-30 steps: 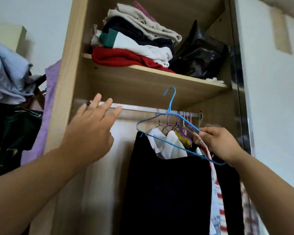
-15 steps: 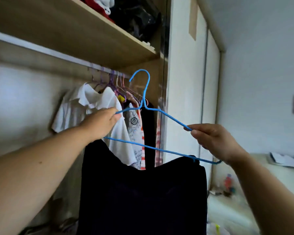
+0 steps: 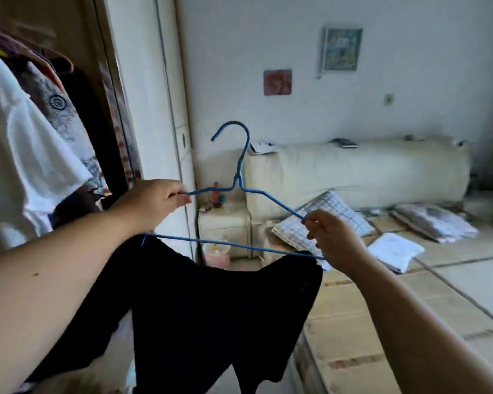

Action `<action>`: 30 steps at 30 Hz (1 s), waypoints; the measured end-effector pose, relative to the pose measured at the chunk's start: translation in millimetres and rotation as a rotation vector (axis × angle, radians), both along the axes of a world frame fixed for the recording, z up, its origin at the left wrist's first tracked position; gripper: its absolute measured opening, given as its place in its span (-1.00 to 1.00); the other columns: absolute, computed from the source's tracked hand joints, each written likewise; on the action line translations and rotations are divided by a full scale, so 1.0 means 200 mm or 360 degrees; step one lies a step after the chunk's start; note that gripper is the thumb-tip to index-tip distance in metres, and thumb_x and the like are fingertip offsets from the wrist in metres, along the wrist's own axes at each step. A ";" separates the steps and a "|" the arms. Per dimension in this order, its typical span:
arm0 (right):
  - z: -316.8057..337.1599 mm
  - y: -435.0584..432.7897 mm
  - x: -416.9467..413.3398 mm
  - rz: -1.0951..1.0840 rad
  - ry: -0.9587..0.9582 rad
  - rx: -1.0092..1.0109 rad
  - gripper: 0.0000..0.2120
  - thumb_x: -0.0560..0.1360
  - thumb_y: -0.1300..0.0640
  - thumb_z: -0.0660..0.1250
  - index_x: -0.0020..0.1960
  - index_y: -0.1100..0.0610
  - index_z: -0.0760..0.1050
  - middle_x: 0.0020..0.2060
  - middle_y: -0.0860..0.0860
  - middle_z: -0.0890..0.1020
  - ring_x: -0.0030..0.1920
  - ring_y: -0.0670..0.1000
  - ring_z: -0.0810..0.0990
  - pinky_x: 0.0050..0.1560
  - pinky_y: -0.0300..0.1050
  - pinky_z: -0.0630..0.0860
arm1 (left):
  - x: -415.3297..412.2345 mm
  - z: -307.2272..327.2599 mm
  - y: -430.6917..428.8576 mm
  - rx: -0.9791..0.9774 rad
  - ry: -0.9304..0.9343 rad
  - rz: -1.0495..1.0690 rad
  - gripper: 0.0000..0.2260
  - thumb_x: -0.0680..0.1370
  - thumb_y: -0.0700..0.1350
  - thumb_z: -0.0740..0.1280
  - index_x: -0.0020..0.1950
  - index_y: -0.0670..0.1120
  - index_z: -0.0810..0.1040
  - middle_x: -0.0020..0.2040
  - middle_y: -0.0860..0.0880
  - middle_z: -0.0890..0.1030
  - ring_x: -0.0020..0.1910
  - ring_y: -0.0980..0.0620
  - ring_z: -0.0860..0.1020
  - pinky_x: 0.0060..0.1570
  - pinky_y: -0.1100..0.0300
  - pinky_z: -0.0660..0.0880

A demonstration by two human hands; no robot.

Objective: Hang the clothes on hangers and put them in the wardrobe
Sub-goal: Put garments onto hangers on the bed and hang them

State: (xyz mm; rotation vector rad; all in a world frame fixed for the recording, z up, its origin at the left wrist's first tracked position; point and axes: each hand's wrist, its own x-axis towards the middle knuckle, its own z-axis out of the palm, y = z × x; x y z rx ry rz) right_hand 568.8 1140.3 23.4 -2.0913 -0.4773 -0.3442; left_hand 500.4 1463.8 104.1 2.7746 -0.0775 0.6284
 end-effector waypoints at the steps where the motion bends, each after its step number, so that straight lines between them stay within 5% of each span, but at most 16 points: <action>1: -0.05 -0.07 -0.07 -0.0033 0.0043 -0.0023 -0.76 0.53 0.13 0.26 -0.27 -0.14 0.45 -0.31 0.06 0.62 -0.28 0.07 0.54 -0.20 -0.06 0.47 | -0.01 -0.04 -0.06 0.0001 -0.0001 -0.0036 -0.90 0.53 0.05 0.33 -0.17 0.10 0.54 -0.33 0.06 0.57 -0.28 0.04 0.51 -0.25 0.18 0.38; 8: -0.37 -0.69 -0.53 -0.0466 0.0346 -0.0075 -0.78 0.52 0.06 0.26 -0.25 -0.21 0.48 -0.42 -0.07 0.59 -0.50 -0.10 0.46 -0.34 -0.16 0.43 | 0.02 -0.32 -0.65 0.0087 0.0122 -0.0479 -0.92 0.52 -0.02 0.36 -0.13 0.03 0.61 -0.41 0.13 0.51 -0.35 0.09 0.49 -0.35 0.41 0.30; 14: -0.54 -1.25 -0.91 -0.0909 0.0531 -0.0044 -0.70 0.53 0.09 0.27 -0.31 -0.23 0.49 -0.40 -0.05 0.55 -0.49 -0.16 0.43 -0.39 -0.20 0.37 | 0.10 -0.56 -1.32 0.0060 0.0433 -0.0894 -0.91 0.52 0.03 0.35 -0.19 0.10 0.57 -0.38 0.15 0.53 -0.34 0.18 0.47 -0.32 0.28 0.33; 19: -0.64 -1.71 -1.17 -0.1233 0.0680 -0.0084 -0.77 0.53 0.06 0.28 -0.27 -0.18 0.48 -0.35 -0.04 0.60 -0.35 -0.01 0.51 -0.24 -0.11 0.42 | 0.12 -0.75 -1.93 -0.0020 0.0623 -0.1167 -0.78 0.52 0.04 0.34 -0.33 0.20 0.46 -0.37 0.13 0.55 -0.32 0.13 0.50 -0.30 0.20 0.32; 24: -0.81 -2.10 -1.23 -0.1406 0.0815 0.0031 -0.84 0.53 0.06 0.29 -0.21 -0.12 0.53 -0.35 -0.04 0.61 -0.43 -0.06 0.46 -0.34 -0.17 0.34 | 0.17 -0.94 -2.43 0.0108 0.0671 -0.1286 -0.91 0.54 0.04 0.30 -0.13 0.10 0.57 -0.36 0.15 0.47 -0.26 0.07 0.46 -0.35 0.25 0.26; 30: -1.20 -2.47 -1.05 -0.1419 0.1112 0.0032 -0.91 0.54 0.09 0.29 -0.04 0.01 0.58 -0.23 0.06 0.63 -0.20 0.09 0.56 -0.15 -0.09 0.44 | 0.36 -1.32 -2.86 0.0292 0.0937 -0.1193 -0.82 0.60 -0.06 0.21 0.10 -0.01 0.58 -0.01 -0.03 0.62 -0.04 -0.03 0.51 -0.21 0.20 0.26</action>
